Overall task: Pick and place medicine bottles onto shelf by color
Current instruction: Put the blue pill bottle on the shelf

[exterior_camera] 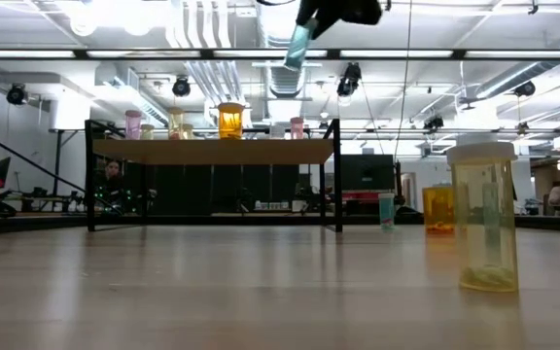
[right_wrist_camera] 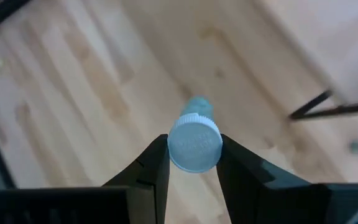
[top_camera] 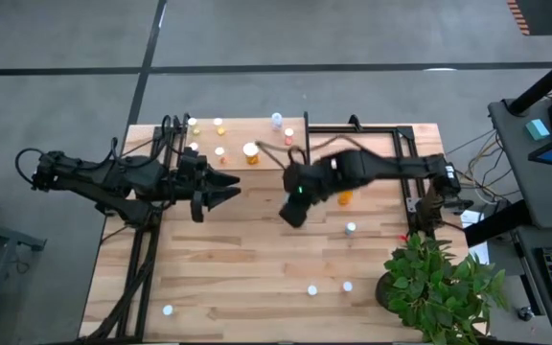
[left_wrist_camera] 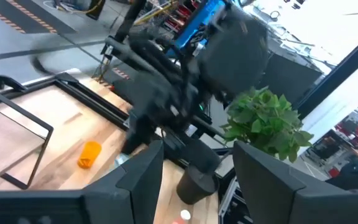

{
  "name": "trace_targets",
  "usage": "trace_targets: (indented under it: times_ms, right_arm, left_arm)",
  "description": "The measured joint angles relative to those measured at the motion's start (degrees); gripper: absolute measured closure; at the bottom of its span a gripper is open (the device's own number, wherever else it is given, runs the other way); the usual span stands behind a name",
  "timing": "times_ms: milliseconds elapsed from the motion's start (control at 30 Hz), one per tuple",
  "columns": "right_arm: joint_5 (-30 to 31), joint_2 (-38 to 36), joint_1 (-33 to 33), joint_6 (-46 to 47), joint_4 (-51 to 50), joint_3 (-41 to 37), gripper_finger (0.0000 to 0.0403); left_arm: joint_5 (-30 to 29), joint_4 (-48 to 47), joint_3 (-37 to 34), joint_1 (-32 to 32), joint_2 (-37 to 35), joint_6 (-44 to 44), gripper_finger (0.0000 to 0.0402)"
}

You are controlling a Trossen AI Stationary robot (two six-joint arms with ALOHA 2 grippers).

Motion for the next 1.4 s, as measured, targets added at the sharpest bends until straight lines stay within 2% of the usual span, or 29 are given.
trace_targets:
  times_ms: [300,467,600,1200,1400]
  right_arm:
    - [-0.36,3.96,-10.53,-6.63,-3.78,6.85,0.0302]
    - [-5.50,6.79,-15.76,-8.84,-4.90,9.46,0.0302]
    - [-6.31,8.28,-18.69,-9.65,-7.51,10.64,0.0302]
    - [-4.64,12.31,-21.41,-12.59,-9.36,10.35,0.0302]
    - [-4.13,12.61,-21.45,-12.58,-9.34,10.35,0.0275]
  left_arm:
    - [-1.09,-0.04,0.00,0.00,0.02,-0.45,0.0224]
    - [-1.11,-0.05,-0.01,0.00,0.06,-0.46,0.0224]
    - [-2.64,-0.07,-0.01,0.00,0.09,-0.44,0.0224]
    - [-4.12,-0.02,-0.02,0.00,0.09,-0.50,0.0223]
    - [-4.56,-0.02,-0.02,0.00,0.09,-0.51,0.0223]
